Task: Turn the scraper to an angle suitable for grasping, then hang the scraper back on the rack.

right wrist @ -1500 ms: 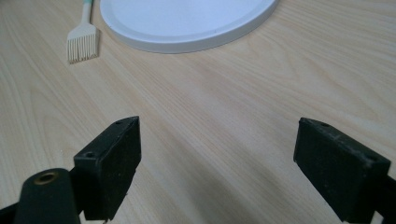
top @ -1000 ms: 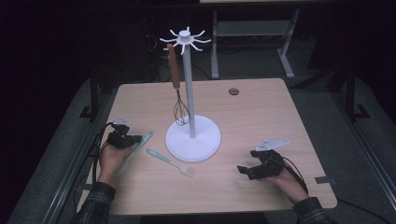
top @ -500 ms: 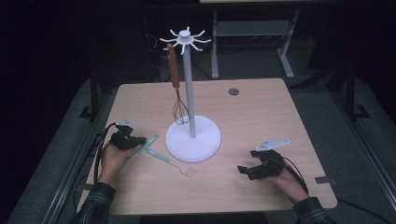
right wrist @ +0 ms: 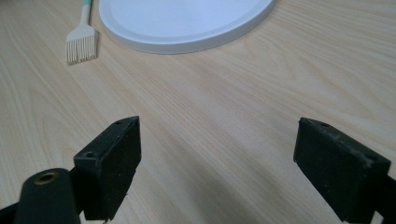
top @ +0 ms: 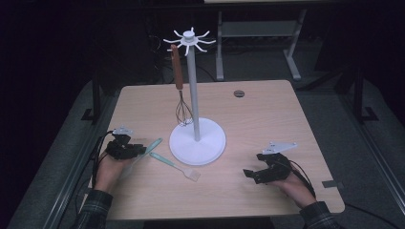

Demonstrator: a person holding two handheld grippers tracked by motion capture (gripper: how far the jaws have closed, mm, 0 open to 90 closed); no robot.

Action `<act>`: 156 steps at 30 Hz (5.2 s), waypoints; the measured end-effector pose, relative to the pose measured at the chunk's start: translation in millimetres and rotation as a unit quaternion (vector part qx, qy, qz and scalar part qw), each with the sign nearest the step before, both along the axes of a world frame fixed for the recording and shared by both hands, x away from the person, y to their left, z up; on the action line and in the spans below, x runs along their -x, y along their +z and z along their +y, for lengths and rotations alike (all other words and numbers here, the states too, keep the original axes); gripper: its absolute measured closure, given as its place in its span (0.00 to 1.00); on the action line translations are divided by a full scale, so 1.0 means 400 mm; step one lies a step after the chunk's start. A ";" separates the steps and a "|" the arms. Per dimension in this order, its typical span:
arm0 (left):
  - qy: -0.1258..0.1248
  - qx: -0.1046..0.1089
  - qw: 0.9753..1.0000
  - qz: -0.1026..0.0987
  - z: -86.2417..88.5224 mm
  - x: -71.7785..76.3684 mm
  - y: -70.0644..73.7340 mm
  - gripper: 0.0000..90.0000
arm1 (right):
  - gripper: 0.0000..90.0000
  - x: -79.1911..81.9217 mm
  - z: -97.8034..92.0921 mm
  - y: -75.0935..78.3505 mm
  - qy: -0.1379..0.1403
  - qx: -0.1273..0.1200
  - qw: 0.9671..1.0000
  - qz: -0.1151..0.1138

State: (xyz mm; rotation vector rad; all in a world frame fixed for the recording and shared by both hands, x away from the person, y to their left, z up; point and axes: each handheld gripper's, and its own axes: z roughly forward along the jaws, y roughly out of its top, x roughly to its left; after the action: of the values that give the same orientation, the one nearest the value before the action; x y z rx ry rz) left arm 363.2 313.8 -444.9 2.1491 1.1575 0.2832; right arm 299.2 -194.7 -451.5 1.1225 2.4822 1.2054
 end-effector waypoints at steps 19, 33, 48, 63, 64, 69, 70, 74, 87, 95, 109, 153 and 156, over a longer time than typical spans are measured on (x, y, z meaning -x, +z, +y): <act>0.007 -0.008 1.000 -0.022 0.012 0.034 -0.042 0.87 | 0.17 0.000 0.001 -0.001 0.000 -0.001 1.000 0.000; 0.015 0.000 1.000 -0.014 0.011 0.032 -0.040 0.90 | 0.17 0.000 -0.001 0.001 0.002 -0.001 1.000 -0.005; 0.018 0.047 0.998 -0.039 0.030 0.068 0.031 0.90 | 0.16 0.003 0.002 0.007 0.003 -0.010 1.000 0.001; -0.006 0.081 0.996 -0.038 -0.001 0.138 0.065 0.90 | 0.16 -0.001 0.003 0.025 0.005 -0.057 0.998 0.015; -0.009 0.082 0.996 -0.039 -0.005 0.142 0.066 0.90 | 0.16 -0.001 0.004 0.026 0.007 -0.060 0.998 0.012; -0.034 0.092 0.994 -0.037 -0.039 0.159 0.071 0.90 | 0.16 -0.001 0.015 0.025 0.008 -0.054 0.998 0.015; -0.040 0.093 0.994 -0.035 -0.047 0.162 0.072 0.90 | 0.16 0.000 0.016 0.025 0.010 -0.053 0.998 0.016; -0.062 0.099 0.993 -0.033 -0.081 0.166 0.073 0.90 | 0.16 0.000 0.024 0.026 0.010 -0.055 0.998 0.012; -0.107 0.122 0.986 -0.037 -0.185 0.170 0.088 0.90 | 0.16 -0.004 0.048 0.036 0.012 -0.076 0.997 0.009; -0.127 0.131 0.983 -0.038 -0.245 0.165 0.096 0.90 | 0.17 -0.011 0.062 0.050 0.012 -0.091 0.996 0.004; -0.167 0.138 0.975 -0.057 -0.362 0.161 0.111 0.90 | 0.23 -0.025 0.120 0.086 0.020 -0.143 0.990 0.003; -0.170 0.137 0.969 -0.113 -0.491 0.133 0.141 0.90 | 0.83 -0.069 0.149 0.128 -0.003 -0.265 0.964 0.003; -0.172 0.136 0.969 -0.117 -0.493 0.130 0.144 0.90 | 0.88 -0.070 0.153 0.138 0.003 -0.273 0.962 -0.001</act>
State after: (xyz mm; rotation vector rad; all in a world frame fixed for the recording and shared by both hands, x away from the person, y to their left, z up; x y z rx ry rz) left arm 311.3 116.5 -387.2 1.9665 0.6358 0.1999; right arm 327.1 -133.4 -396.1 1.2155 2.2025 1.9653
